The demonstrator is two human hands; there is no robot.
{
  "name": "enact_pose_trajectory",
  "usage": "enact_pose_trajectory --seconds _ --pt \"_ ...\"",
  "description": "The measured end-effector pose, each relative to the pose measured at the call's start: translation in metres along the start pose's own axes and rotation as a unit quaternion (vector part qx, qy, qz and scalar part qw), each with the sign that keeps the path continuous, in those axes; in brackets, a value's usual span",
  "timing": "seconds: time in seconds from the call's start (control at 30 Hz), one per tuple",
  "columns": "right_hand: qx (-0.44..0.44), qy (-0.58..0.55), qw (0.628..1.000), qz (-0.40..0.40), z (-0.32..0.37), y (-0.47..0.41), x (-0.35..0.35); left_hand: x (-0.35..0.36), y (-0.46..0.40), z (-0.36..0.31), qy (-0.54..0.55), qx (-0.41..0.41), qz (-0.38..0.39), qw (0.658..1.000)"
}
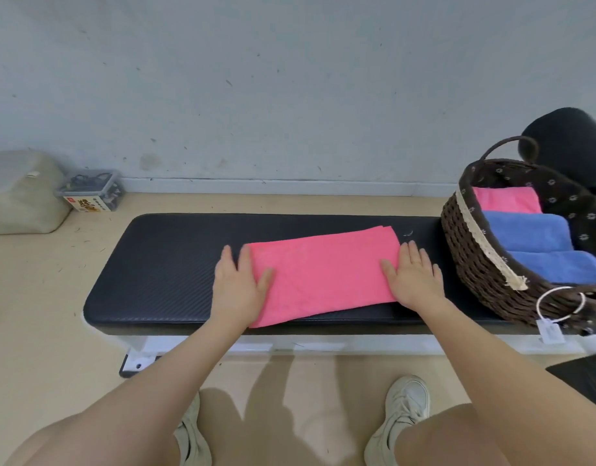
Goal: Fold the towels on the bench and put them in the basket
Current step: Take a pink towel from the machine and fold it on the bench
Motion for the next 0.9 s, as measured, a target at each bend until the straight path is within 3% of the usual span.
enact_pose_trajectory --seconds 0.07,0.17,0.27,0.43,0.5,0.57,0.6,0.67,0.73,0.77,0.83,0.9 --pt "0.006 -0.036 0.998 -0.042 0.004 0.003 -0.005 -0.008 -0.004 0.0 0.054 -0.069 -0.045 0.995" --pt "0.032 -0.078 0.99 -0.115 0.015 0.005 -0.014 -0.005 -0.014 -0.002 0.105 -0.15 0.01 0.983" --pt "0.063 -0.156 0.978 -0.127 0.025 0.002 -0.015 -0.006 -0.025 -0.008 0.105 -0.134 0.047 0.984" --pt "0.039 -0.264 0.958 -0.109 0.041 -0.001 -0.015 -0.036 -0.062 0.002 0.191 -0.118 -0.027 0.974" --pt "0.045 -0.239 0.965 -0.1 0.049 0.003 -0.012 -0.035 -0.065 0.008 0.146 -0.114 -0.007 0.983" --pt "0.038 -0.123 0.983 -0.132 0.056 0.007 -0.01 -0.029 -0.061 0.014 0.032 -0.11 0.001 0.993" --pt "0.012 -0.071 0.984 -0.163 0.063 0.011 -0.012 -0.027 -0.058 0.013 -0.027 -0.081 -0.028 0.996" --pt "-0.083 -0.042 0.977 -0.19 0.085 0.016 -0.012 -0.02 -0.054 0.001 -0.075 0.058 -0.084 0.992" --pt "-0.197 -0.036 0.972 -0.122 0.109 0.019 -0.001 -0.004 -0.047 -0.014 -0.099 0.213 -0.04 0.971" --pt "-0.234 -0.027 0.969 -0.067 0.117 0.021 0.008 0.006 -0.044 -0.016 -0.11 0.246 0.003 0.963" --pt "-0.253 0.0 0.968 0.013 0.118 0.02 0.024 0.019 -0.044 -0.004 -0.131 0.208 0.066 0.967" --pt "-0.227 0.018 0.974 0.02 0.108 0.014 0.027 0.021 -0.049 0.009 -0.15 0.153 0.072 0.974"
Point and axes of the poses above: each hand's wrist, its own y-axis away from the middle knuckle, its own x-axis out of the palm, z = x × y, the point moved 4 cm from there along -y, towards the middle knuckle, and after that the axes turned 10 degrees about -z, right-handed, at the moved point
